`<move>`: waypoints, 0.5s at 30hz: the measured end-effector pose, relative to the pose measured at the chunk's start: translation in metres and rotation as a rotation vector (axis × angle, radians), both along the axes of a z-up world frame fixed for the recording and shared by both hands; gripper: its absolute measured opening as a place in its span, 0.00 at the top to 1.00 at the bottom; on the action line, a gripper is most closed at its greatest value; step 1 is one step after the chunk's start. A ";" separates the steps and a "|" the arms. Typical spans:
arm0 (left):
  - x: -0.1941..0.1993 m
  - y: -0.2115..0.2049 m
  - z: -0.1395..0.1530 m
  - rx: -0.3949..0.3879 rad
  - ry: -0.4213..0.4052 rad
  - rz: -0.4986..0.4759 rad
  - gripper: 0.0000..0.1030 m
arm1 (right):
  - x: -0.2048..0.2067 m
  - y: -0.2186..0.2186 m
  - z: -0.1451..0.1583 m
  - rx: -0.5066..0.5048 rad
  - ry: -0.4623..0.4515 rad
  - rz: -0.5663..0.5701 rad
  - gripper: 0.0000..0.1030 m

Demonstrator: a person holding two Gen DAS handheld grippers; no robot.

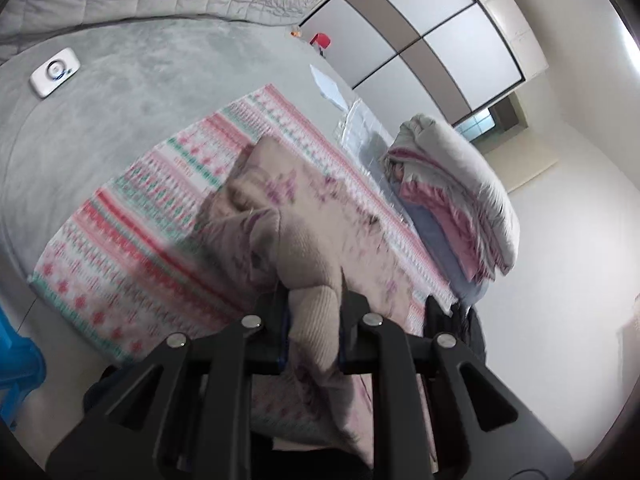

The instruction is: Fold large clothes

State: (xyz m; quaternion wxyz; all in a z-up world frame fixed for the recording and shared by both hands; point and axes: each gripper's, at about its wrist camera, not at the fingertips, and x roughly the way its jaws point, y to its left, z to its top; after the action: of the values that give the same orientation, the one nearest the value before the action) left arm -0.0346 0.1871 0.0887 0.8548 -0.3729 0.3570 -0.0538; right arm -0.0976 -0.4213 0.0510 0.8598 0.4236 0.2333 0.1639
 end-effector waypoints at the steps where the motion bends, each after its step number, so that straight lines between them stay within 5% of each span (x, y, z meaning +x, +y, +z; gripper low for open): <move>1: 0.011 0.000 0.007 -0.002 -0.014 0.007 0.82 | 0.010 -0.002 0.005 0.004 -0.013 -0.004 0.87; 10: 0.183 -0.005 0.027 0.001 0.023 0.147 0.80 | 0.161 -0.009 0.037 0.088 -0.052 -0.069 0.87; 15: 0.312 -0.012 -0.034 0.016 0.183 0.057 0.68 | 0.284 -0.016 -0.004 0.050 0.119 -0.157 0.79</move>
State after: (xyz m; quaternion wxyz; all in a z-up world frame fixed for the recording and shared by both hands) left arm 0.2771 0.1751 0.0544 0.8228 -0.3793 0.4231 0.0079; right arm 0.1867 -0.4373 0.0469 0.8437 0.4710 0.2460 0.0765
